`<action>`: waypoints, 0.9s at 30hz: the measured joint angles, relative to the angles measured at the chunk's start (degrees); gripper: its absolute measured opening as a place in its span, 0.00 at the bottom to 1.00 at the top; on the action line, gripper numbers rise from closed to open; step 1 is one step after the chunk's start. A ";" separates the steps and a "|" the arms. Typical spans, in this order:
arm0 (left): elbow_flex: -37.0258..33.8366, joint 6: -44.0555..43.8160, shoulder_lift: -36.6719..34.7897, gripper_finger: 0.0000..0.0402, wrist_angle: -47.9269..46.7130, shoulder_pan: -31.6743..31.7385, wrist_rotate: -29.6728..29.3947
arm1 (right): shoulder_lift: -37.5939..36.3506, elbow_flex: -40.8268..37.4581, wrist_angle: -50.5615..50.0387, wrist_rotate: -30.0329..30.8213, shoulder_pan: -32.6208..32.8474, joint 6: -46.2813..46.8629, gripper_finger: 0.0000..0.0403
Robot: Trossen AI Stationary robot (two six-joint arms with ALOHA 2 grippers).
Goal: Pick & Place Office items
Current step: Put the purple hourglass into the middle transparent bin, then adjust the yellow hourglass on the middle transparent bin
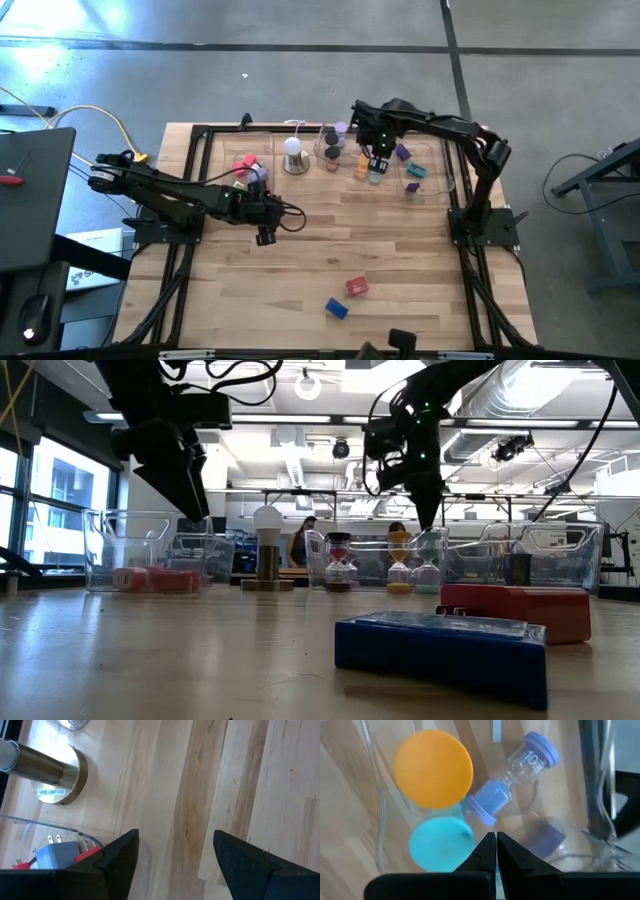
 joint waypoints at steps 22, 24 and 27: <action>0.00 0.02 0.00 0.61 0.35 0.00 -0.04 | 4.98 0.00 5.66 -6.66 1.49 -3.26 0.00; 0.00 0.02 0.00 0.61 0.34 0.00 -0.04 | 4.98 0.00 6.05 -7.00 1.49 -3.31 0.00; 0.00 0.02 0.00 0.61 0.35 0.00 -0.04 | 4.98 0.00 7.14 -8.11 1.49 -3.47 0.00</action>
